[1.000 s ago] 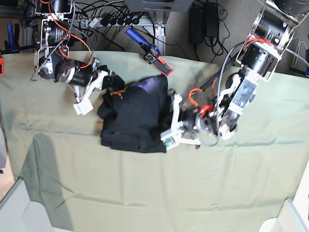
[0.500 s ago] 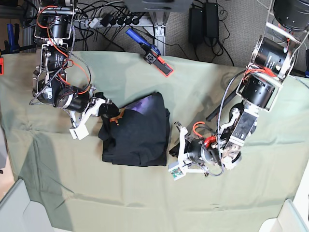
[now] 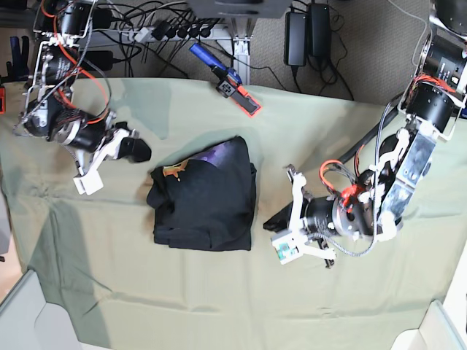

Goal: Fold the T-shirt properly
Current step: 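Grasp the bundle's edges with both grippers and press them inward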

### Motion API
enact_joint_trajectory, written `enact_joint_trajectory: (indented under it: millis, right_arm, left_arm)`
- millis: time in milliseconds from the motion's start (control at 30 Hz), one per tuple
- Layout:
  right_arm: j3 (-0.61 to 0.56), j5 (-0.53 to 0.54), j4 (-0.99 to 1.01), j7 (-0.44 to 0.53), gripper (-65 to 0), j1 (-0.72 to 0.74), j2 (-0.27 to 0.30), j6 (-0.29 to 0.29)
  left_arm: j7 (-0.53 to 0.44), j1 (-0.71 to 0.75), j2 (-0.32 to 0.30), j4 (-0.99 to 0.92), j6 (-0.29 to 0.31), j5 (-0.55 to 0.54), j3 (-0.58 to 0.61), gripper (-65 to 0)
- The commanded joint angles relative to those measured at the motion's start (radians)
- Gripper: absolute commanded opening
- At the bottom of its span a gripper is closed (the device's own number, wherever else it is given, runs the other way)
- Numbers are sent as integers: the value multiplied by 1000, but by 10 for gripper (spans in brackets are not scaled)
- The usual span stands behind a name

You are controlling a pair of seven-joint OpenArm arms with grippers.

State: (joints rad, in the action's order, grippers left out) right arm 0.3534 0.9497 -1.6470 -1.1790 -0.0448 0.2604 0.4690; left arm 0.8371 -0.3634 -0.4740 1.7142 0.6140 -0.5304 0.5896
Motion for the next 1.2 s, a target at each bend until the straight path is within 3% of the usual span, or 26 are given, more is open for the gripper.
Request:
enact_joint_trajectory:
  millis: [0,100,233,367,500,633,833,1167]
  right_arm:
    - [20,37,-24,16,-650,11,10,97]
    - [27,38,-22,16,-650,24,2,97]
    - [27,36,-22,31,-650,60,-18,98]
    - [26,-3,-16,64,-650,106,-63,104]
    - [26,-47,8,98,-650,156,-114,104]
    - [24,-112,37,147,-650,196,-149,104]
    - [3,-120,106,123,-650,194,-153,104]
    - [0,-104,111,117,-650,60,-153,104]
  left_arm:
    - [-13,3,1,52,3,-13,-6,-650]
    - [-21,58,35,89,4,-11,-6,-650]
    - [-51,82,134,64,5,36,-6,-650]
    - [-100,76,238,-39,6,121,-6,-650]
    - [-131,75,300,-132,7,168,-6,-650]
    - [-190,75,322,-195,6,215,-6,-650]
    - [-236,76,343,-283,6,254,-6,-650]
    - [-304,76,361,-399,-32,315,-6,-650]
